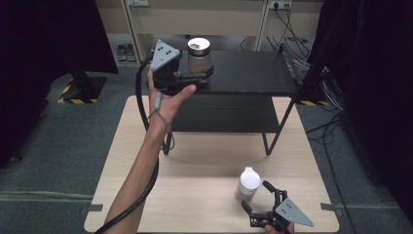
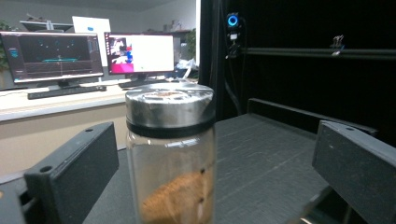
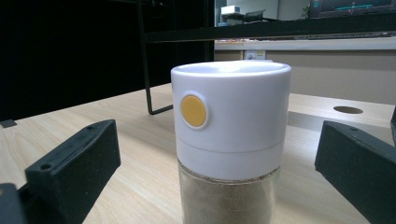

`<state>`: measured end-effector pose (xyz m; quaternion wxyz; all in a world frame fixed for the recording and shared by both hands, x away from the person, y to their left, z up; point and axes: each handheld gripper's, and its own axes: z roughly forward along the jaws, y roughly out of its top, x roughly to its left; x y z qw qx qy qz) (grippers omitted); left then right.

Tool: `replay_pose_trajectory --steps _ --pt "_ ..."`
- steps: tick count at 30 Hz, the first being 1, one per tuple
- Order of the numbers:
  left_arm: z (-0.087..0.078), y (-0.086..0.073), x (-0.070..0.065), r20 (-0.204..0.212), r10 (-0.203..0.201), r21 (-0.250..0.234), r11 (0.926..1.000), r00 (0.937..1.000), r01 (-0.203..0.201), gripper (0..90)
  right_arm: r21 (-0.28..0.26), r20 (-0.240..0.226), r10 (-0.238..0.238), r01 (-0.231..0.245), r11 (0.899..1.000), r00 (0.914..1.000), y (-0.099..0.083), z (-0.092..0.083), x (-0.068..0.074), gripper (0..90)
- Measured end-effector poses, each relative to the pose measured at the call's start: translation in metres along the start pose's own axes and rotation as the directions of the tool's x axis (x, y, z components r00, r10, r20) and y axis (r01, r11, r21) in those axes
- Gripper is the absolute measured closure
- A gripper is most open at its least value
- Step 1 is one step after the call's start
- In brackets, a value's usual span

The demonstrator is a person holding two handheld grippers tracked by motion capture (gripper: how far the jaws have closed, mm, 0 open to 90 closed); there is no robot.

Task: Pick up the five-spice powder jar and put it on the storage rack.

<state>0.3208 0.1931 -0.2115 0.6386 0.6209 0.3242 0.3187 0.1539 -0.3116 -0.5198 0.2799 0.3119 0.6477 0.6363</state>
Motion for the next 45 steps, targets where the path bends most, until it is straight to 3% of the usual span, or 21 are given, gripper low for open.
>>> replay_pose_trajectory --steps 7,13,22,34,45 --pt "-0.02 -0.022 -0.003 0.045 -0.013 -0.027 0.9995 0.9989 0.015 0.2 -0.001 0.0 0.001 -0.001 1.0 1.0 0.0 0.0 0.0 0.5" --pt "-0.035 -0.045 -0.012 0.087 0.005 -0.038 0.9993 0.9962 -0.002 0.2 -0.001 0.001 0.001 -0.001 1.0 1.0 0.0 0.0 0.0 0.5" --pt "-0.051 -0.083 -0.027 0.1 0.002 -0.064 0.998 0.995 0.004 0.2 -0.001 0.003 0.003 -0.003 1.0 1.0 0.001 -0.001 0.0 0.5" --pt "-0.055 -0.108 -0.034 0.109 -0.001 -0.059 0.9982 0.994 0.008 0.2 -0.004 0.002 0.001 -0.001 1.0 1.0 0.001 -0.002 0.0 0.5" --pt "-0.077 -0.136 -0.044 0.1 -0.005 -0.068 0.9976 0.995 0.012 0.1 -0.005 0.003 0.0 0.0 1.0 1.0 0.001 -0.002 0.0 0.5"
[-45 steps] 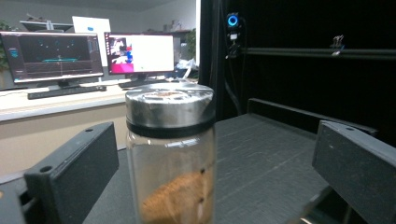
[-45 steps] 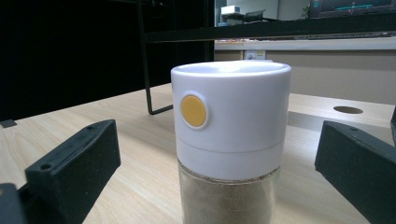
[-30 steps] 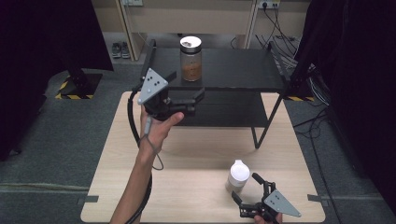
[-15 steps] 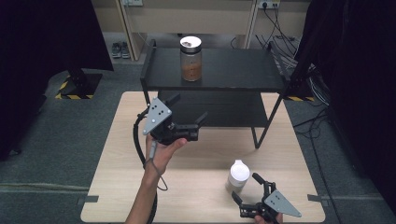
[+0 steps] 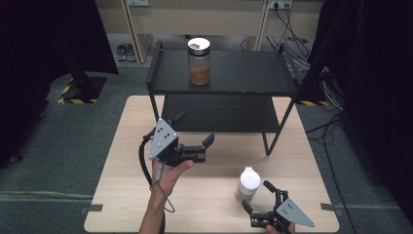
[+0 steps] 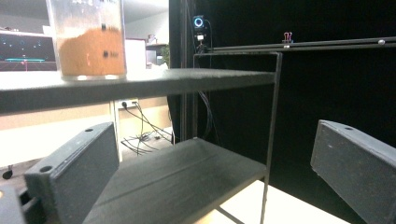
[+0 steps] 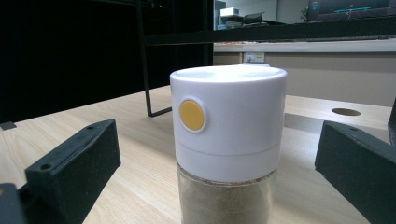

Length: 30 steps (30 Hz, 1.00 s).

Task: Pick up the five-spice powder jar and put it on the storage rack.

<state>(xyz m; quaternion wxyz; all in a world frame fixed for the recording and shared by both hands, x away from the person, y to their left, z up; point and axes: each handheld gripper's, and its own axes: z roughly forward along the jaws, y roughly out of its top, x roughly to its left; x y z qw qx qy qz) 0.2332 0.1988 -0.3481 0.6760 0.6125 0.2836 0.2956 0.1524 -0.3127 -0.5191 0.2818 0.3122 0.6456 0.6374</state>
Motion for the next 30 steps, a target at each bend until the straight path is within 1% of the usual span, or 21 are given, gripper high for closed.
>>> replay_pose_trajectory --steps 5,7,9,10,13,23,26,30 --pt "-0.014 -0.02 -0.008 -0.02 0.004 0.018 0.9998 0.9998 -0.003 0.2 -0.001 0.003 0.0 0.0 1.0 1.0 0.0 0.0 0.0 0.5" --pt "-0.019 -0.03 -0.01 -0.028 -0.009 0.021 0.9997 0.9996 0.01 0.1 0.0 0.003 -0.001 0.001 1.0 1.0 0.0 0.0 0.0 0.5" --pt "-0.021 -0.037 -0.011 -0.032 -0.021 0.024 0.9995 0.9993 0.022 0.1 0.002 0.002 -0.002 0.002 1.0 1.0 0.0 0.0 0.0 0.5" --pt "-0.023 -0.04 -0.012 -0.035 -0.018 0.026 0.9995 0.9992 0.019 0.0 0.002 0.002 -0.003 0.003 1.0 1.0 0.0 0.0 0.001 0.5" --pt "-0.024 -0.048 -0.017 -0.049 0.007 0.037 0.9993 0.9988 -0.005 0.1 0.004 0.003 0.001 -0.001 1.0 1.0 0.0 0.0 0.001 0.5" --pt "-0.029 -0.08 -0.02 -0.058 -0.008 0.039 0.9992 0.9983 0.01 0.0 0.006 0.001 -0.002 0.002 1.0 1.0 0.0 0.001 0.001 0.5" --pt "-0.032 -0.094 -0.021 -0.075 -0.015 0.042 0.999 0.9971 0.018 0.1 0.006 -0.001 -0.003 0.003 1.0 1.0 0.0 0.001 0.001 0.5" --pt "-0.032 -0.111 -0.02 -0.094 -0.022 0.059 0.9979 0.9953 0.028 0.0 0.008 -0.003 -0.001 0.001 1.0 1.0 0.0 0.001 0.001 0.5"
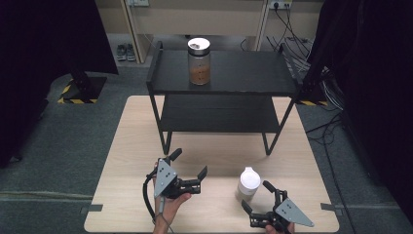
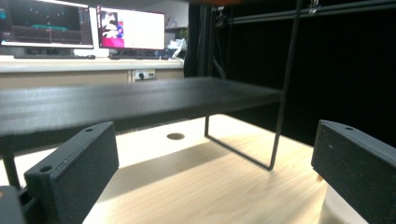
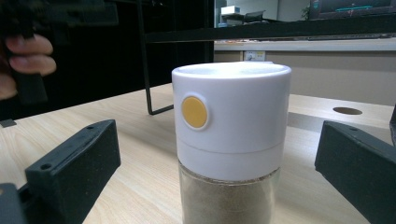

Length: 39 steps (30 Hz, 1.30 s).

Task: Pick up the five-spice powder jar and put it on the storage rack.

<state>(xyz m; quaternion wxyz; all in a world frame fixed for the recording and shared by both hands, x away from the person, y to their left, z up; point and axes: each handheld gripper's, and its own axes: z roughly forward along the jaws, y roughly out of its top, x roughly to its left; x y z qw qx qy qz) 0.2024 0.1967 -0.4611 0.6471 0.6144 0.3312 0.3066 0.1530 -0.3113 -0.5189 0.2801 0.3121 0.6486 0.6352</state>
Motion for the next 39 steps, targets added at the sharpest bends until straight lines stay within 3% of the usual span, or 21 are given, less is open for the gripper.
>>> replay_pose_trajectory --steps 13,39 --pt "-0.001 -0.045 0.001 -0.016 0.001 0.015 0.9999 0.9999 -0.001 0.1 -0.002 0.001 -0.001 0.001 1.0 1.0 0.0 -0.001 0.0 0.5" --pt "-0.008 -0.076 -0.002 -0.04 0.011 0.02 0.9998 0.9992 -0.01 0.2 0.003 -0.001 -0.002 0.002 1.0 1.0 0.0 0.0 0.0 0.5"
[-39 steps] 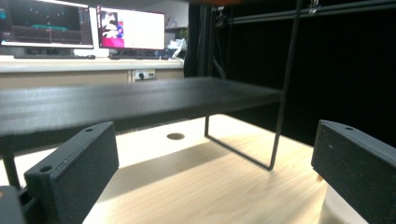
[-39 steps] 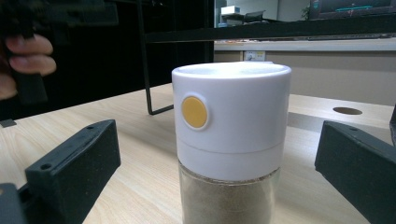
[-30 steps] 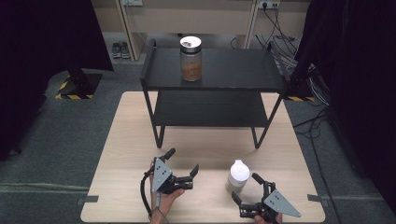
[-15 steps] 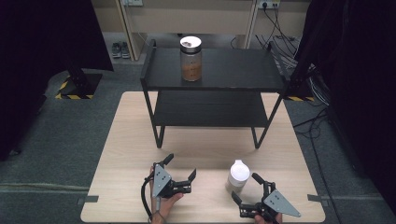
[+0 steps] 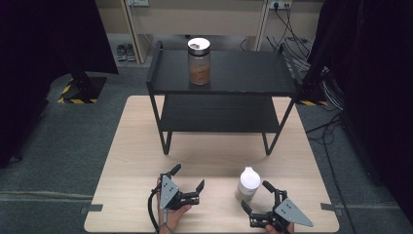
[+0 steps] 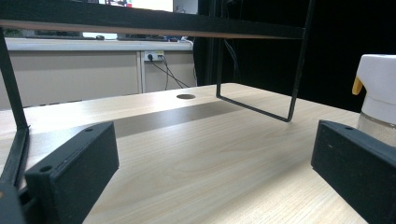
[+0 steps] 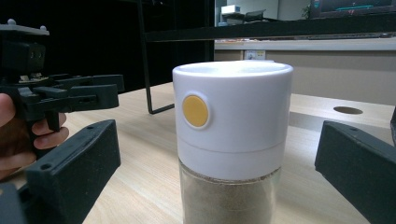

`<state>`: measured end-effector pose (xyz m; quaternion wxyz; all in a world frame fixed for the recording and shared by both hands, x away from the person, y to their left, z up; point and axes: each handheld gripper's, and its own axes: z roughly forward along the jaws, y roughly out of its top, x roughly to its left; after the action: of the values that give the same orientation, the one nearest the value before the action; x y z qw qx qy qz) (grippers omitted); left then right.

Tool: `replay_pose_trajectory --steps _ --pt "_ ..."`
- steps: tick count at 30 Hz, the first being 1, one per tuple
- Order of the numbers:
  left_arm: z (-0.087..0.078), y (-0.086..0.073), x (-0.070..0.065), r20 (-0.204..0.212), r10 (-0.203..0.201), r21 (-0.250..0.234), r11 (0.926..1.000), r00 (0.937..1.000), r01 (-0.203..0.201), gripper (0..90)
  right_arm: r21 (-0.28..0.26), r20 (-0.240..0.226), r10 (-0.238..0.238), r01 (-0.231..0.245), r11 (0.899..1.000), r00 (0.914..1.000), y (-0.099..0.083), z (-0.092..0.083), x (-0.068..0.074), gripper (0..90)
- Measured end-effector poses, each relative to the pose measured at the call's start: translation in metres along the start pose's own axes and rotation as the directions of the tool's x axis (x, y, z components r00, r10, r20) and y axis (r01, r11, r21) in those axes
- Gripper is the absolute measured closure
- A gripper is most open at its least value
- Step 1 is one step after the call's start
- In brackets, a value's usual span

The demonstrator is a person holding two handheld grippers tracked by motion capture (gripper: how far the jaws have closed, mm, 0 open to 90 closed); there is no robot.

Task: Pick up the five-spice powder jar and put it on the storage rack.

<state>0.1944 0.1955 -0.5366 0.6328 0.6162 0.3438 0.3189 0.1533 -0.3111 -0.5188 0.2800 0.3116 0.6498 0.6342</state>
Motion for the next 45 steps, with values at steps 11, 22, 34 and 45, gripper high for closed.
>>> replay_pose_trajectory --steps 11,22,34,45 --pt "-0.0025 -0.0056 -0.0034 -0.007 0.029 -0.031 0.9991 0.9995 -0.03 0.2 -0.001 -0.002 -0.003 0.003 1.0 1.0 0.0 0.0001 -0.0001 0.5" --pt "-0.0019 -0.0056 -0.0039 -0.01 0.029 -0.03 0.9991 0.9995 -0.03 0.2 0.002 -0.005 -0.004 0.004 1.0 1.0 0.0001 0.0009 0.0003 0.5" --pt "-0.002 -0.0055 -0.0041 -0.011 0.031 -0.03 0.9991 0.9995 -0.031 0.2 -0.001 -0.003 -0.003 0.003 1.0 1.0 0.0 0.0006 0.0001 0.5" --pt "-0.0019 -0.0057 -0.0042 -0.011 0.03 -0.031 0.9991 0.9995 -0.031 0.2 -0.003 0.0 -0.005 0.005 1.0 1.0 0.0003 -0.0001 0.0008 0.5"
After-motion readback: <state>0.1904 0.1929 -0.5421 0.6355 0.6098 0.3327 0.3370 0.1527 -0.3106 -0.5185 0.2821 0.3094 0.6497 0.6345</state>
